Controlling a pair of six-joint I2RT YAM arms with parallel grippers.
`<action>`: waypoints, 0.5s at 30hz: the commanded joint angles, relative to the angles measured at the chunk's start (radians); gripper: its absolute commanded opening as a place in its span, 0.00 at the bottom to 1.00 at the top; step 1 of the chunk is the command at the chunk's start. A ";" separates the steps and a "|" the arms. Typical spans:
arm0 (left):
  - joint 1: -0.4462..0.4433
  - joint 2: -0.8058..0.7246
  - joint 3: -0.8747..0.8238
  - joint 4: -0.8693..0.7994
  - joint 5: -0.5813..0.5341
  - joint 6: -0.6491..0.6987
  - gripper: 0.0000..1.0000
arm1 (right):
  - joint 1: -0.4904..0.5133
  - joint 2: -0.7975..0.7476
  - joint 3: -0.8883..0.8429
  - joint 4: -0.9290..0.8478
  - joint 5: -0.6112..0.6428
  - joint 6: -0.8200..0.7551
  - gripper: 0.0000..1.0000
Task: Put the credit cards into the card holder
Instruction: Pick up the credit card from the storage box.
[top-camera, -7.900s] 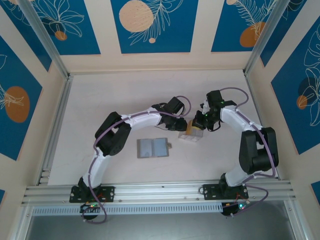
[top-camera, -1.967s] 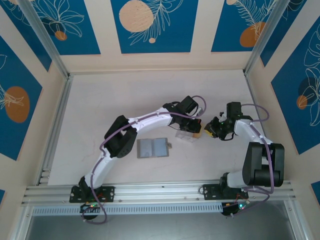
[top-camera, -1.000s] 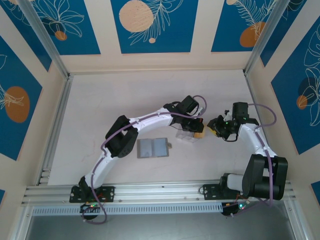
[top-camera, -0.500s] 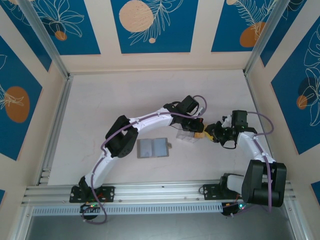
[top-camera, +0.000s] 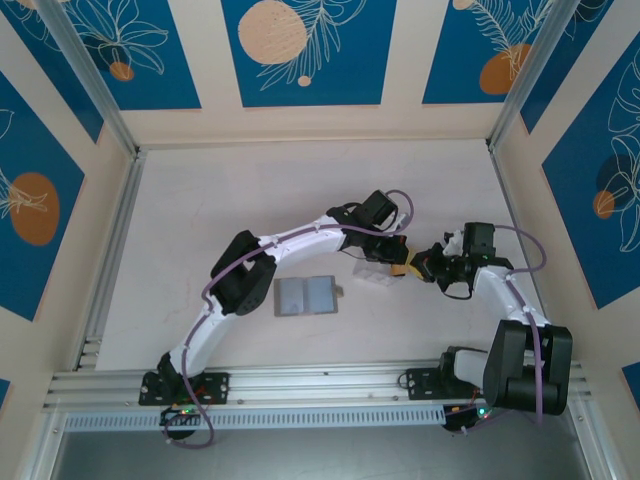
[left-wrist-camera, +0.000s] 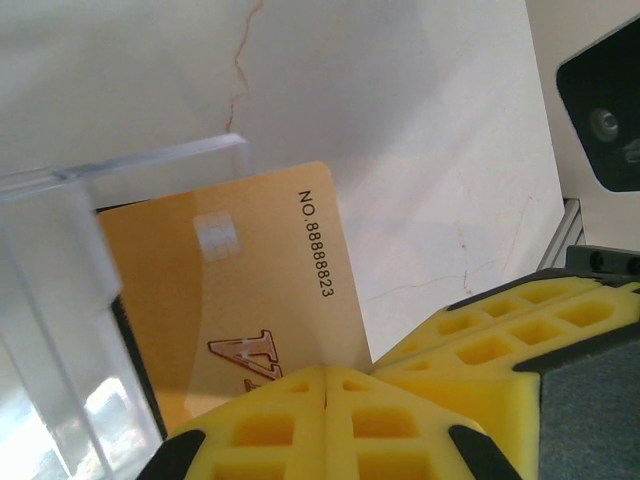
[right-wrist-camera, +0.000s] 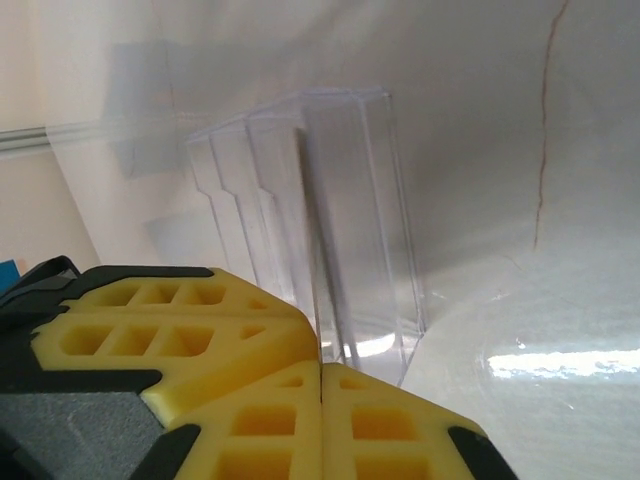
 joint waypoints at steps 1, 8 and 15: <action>0.004 0.008 -0.001 0.037 0.043 -0.022 0.00 | -0.005 -0.034 -0.007 -0.009 -0.043 -0.006 0.01; 0.075 -0.110 -0.108 0.087 0.030 -0.047 0.00 | -0.006 -0.037 0.037 -0.042 -0.042 -0.038 0.00; 0.167 -0.347 -0.384 0.145 -0.005 -0.015 0.06 | 0.032 -0.038 0.121 -0.089 0.007 -0.079 0.00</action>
